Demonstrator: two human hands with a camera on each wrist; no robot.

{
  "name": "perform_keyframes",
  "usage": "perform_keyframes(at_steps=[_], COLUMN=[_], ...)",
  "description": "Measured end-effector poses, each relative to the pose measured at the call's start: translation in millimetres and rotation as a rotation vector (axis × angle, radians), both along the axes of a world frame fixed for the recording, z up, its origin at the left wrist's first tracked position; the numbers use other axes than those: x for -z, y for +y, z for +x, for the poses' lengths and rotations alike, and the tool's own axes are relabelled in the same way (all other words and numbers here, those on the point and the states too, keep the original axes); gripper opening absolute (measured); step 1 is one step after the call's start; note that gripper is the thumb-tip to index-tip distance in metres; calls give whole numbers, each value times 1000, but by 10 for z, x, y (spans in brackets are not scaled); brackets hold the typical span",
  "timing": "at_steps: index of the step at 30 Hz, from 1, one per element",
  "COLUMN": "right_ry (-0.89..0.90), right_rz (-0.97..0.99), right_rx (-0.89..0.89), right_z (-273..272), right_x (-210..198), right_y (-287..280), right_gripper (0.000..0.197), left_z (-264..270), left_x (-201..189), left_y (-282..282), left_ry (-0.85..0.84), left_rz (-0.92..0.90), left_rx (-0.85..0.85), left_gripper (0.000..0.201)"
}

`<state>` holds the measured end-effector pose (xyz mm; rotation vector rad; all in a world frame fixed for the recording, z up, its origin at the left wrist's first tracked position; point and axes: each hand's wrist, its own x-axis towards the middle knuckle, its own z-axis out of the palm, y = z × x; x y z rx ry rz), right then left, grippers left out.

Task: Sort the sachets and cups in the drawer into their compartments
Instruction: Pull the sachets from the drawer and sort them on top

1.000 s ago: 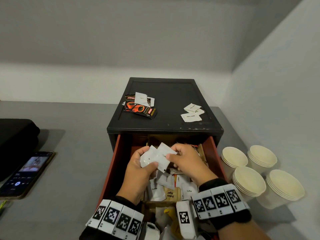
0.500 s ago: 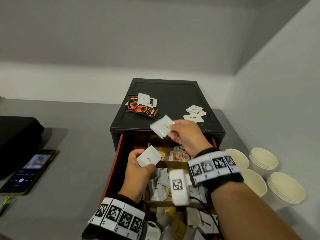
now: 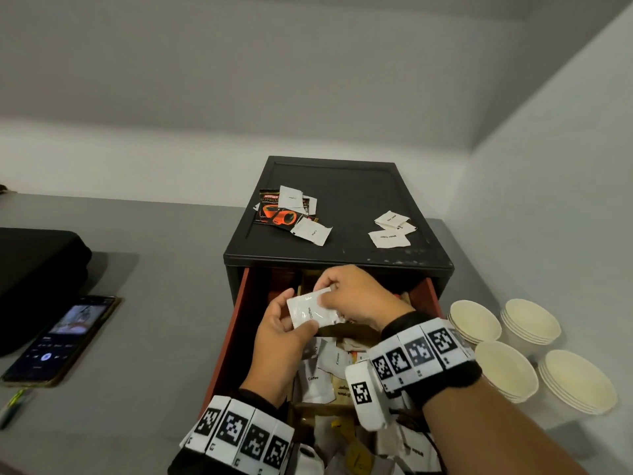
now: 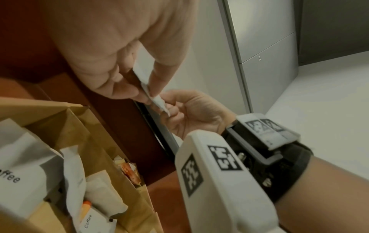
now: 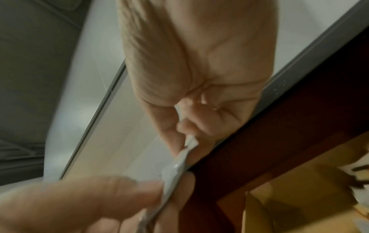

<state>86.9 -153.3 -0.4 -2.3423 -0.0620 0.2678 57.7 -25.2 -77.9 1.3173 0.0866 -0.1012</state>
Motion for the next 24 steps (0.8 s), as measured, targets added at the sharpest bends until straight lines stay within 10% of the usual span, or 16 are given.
perform_keyframes(at_steps=[7,12,24], right_ry=[19,-14,251], right_rz=[743,534,409], right_rx=[392,387,587], right_z=[306,256,-553], right_x=[-328,-269,611], right_y=[124,155,-455], right_gripper=[35,32,8], left_z=[12,10,6], left_x=[28,142,299], left_y=[-32,-54,-314], left_ry=[125,184,232], left_rz=[41,292,746], left_rx=[46,213,527], left_gripper=[28,16,62])
